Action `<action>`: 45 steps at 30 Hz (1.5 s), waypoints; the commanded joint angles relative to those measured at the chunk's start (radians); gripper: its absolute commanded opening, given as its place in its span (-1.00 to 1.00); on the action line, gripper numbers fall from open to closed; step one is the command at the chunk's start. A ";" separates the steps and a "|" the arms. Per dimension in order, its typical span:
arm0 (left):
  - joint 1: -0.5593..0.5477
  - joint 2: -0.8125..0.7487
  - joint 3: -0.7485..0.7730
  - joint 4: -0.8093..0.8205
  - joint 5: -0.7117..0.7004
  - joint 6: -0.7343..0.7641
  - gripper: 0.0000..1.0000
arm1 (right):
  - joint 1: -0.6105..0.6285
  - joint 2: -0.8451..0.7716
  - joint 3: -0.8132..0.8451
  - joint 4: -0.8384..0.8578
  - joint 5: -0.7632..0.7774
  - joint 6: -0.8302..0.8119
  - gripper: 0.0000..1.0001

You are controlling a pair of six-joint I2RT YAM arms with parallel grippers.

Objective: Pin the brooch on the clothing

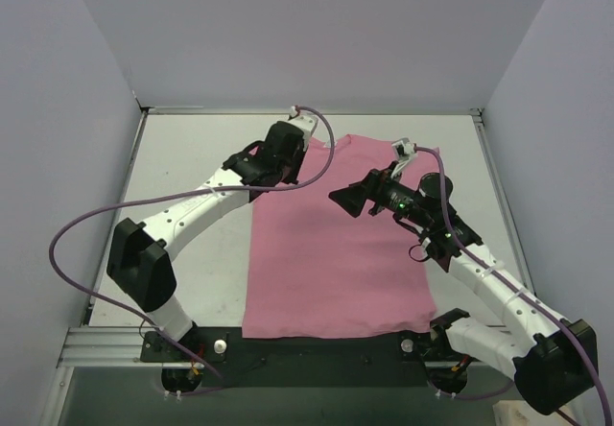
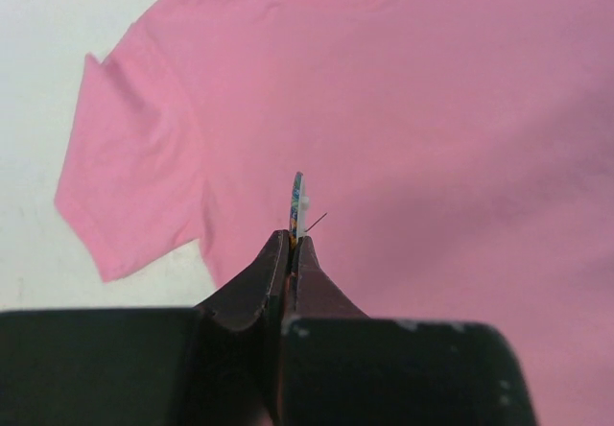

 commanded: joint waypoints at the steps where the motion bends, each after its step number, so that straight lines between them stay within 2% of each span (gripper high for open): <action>1: -0.004 0.029 0.057 -0.053 -0.189 -0.011 -1.00 | -0.014 -0.050 0.019 -0.030 0.033 -0.045 0.90; 7: -0.004 0.030 0.032 -0.017 -0.196 0.011 -1.00 | -0.020 -0.066 0.017 -0.061 0.047 -0.058 0.91; 17: -0.004 0.104 0.073 -0.018 -0.267 0.075 -1.00 | -0.020 -0.063 0.025 -0.094 0.076 -0.081 1.00; 30: -0.006 0.371 0.213 -0.012 -0.445 0.149 -1.00 | -0.039 -0.061 0.025 -0.211 0.167 -0.108 1.00; 37: -0.001 0.490 0.287 -0.006 -0.483 0.156 -1.00 | -0.088 -0.084 -0.001 -0.319 0.246 -0.095 1.00; 45: 0.000 0.599 0.356 -0.021 -0.493 0.155 -1.00 | -0.172 -0.116 -0.040 -0.380 0.237 -0.080 1.00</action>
